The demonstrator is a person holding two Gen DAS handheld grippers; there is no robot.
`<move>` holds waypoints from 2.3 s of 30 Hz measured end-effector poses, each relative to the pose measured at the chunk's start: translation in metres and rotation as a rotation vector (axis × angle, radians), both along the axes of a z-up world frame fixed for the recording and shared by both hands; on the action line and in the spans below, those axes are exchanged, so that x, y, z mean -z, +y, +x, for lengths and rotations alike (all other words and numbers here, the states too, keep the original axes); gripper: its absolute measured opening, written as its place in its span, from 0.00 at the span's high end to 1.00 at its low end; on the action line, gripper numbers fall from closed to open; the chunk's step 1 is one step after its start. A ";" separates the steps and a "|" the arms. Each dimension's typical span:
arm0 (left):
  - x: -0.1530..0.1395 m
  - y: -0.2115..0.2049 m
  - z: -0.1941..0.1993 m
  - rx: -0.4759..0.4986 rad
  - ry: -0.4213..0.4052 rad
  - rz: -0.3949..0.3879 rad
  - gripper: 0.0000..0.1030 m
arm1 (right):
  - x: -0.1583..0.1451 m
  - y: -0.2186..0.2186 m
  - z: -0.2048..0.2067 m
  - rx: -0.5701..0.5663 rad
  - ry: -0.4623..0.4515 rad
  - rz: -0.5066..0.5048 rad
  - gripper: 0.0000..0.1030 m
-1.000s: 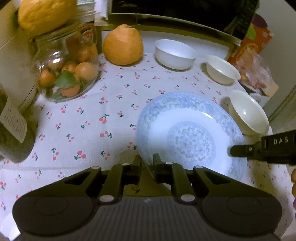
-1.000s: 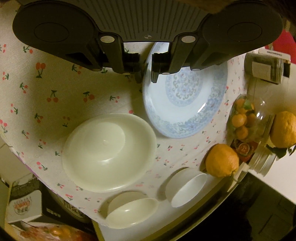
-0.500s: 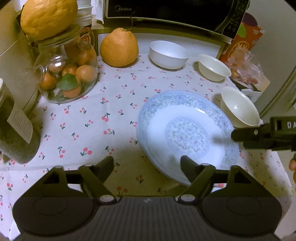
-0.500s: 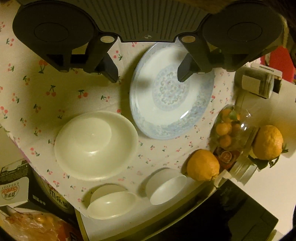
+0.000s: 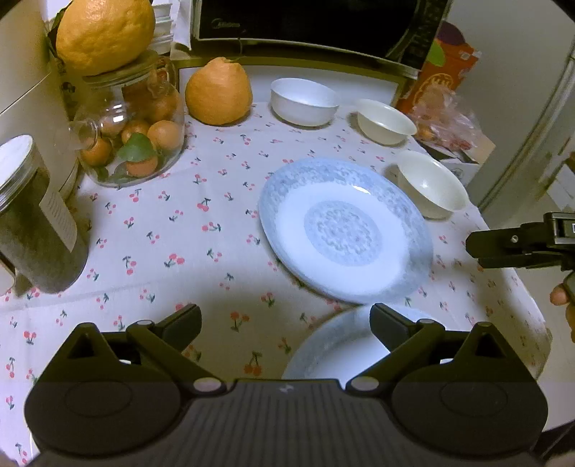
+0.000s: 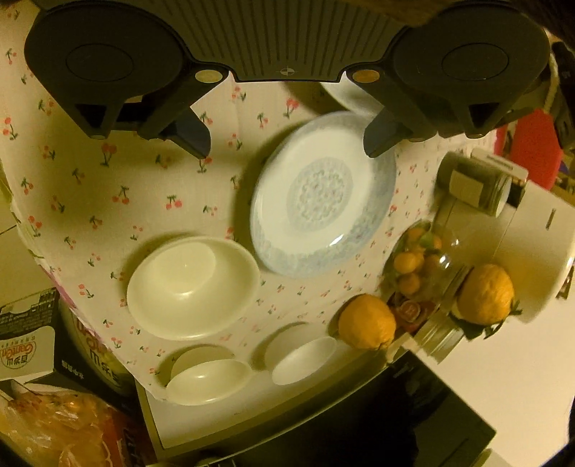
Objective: Organize plates and bowls
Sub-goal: 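Move the left gripper to the rim of the deep blue-patterned plate, then close the left gripper on the deep blue-patterned plate's rim, then lift the deep plate with the left gripper over the shallow blue plate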
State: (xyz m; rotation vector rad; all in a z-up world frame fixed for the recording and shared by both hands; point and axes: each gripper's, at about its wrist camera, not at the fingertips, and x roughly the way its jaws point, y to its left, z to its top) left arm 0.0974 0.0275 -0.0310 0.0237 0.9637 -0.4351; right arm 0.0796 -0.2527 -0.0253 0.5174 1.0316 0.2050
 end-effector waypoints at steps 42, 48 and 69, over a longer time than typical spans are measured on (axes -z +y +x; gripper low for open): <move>0.023 0.009 -0.021 0.234 0.020 -0.015 0.55 | 0.037 0.027 -0.090 -0.202 0.138 0.129 0.13; 0.028 0.004 -0.021 0.252 0.033 0.022 0.63 | 0.039 0.031 -0.091 -0.214 0.153 0.143 0.38; 0.019 0.013 -0.020 0.199 0.027 -0.018 0.83 | 0.037 0.036 -0.088 -0.178 0.169 0.145 0.83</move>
